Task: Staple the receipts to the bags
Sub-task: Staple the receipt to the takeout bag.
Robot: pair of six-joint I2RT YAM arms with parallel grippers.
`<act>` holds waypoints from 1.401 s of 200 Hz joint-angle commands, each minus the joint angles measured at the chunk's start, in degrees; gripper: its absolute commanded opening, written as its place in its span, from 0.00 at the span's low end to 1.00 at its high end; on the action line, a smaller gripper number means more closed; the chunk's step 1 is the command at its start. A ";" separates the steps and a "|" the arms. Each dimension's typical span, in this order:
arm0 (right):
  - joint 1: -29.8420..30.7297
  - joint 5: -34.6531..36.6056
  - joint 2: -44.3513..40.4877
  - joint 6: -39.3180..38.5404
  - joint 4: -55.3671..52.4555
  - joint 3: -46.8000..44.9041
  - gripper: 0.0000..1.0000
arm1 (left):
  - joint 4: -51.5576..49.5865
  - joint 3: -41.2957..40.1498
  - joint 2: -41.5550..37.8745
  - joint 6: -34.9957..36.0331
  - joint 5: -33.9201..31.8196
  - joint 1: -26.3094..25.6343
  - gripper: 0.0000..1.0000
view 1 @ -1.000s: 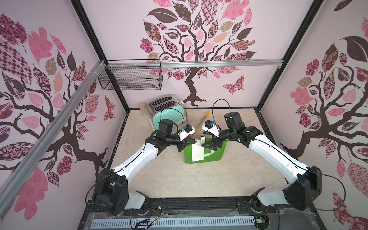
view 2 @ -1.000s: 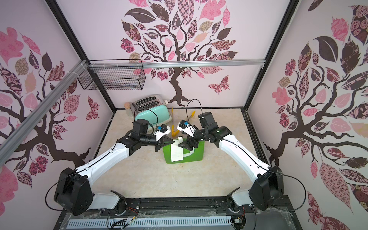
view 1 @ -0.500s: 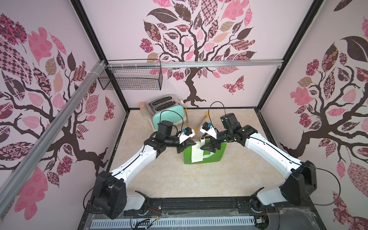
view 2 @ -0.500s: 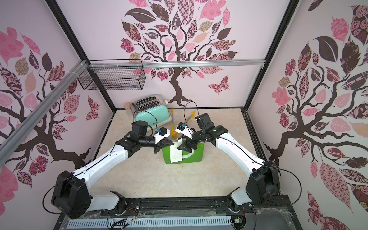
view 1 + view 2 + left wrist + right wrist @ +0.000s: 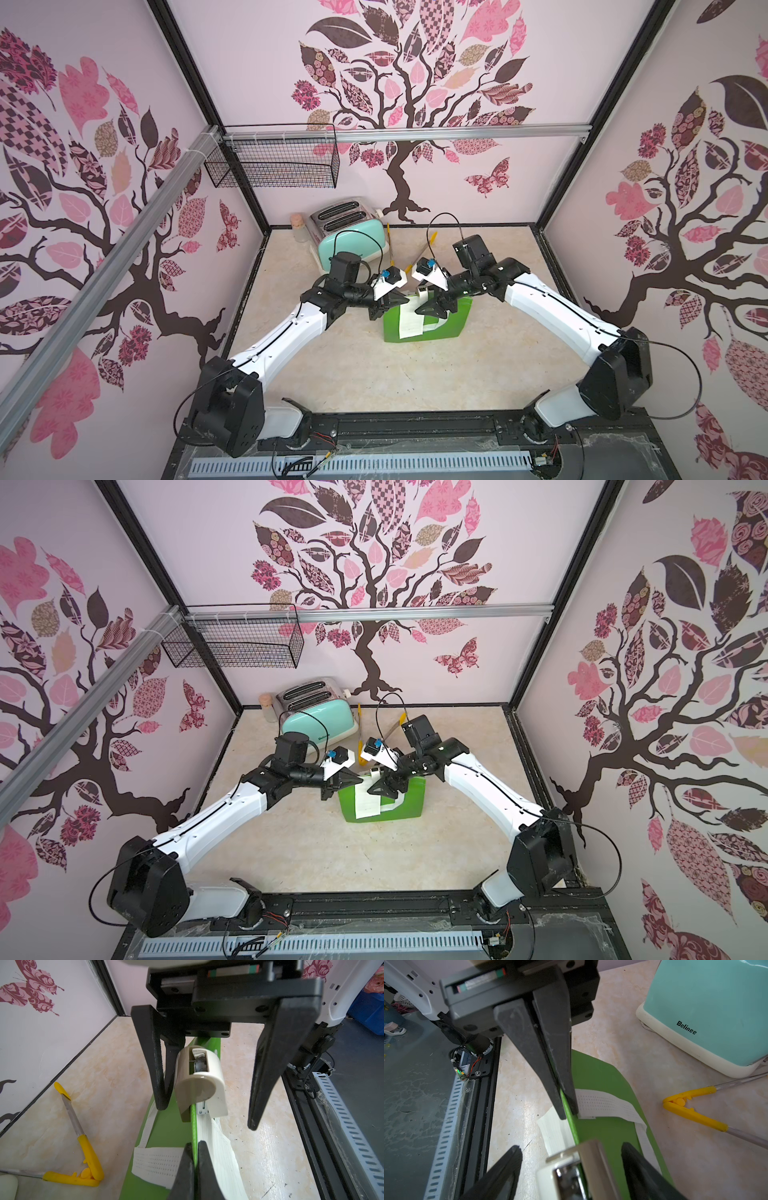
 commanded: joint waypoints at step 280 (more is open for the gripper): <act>2.07 2.16 0.69 -1.12 -2.14 -2.41 0.15 | -4.34 -0.05 -0.04 2.54 0.44 -0.28 0.00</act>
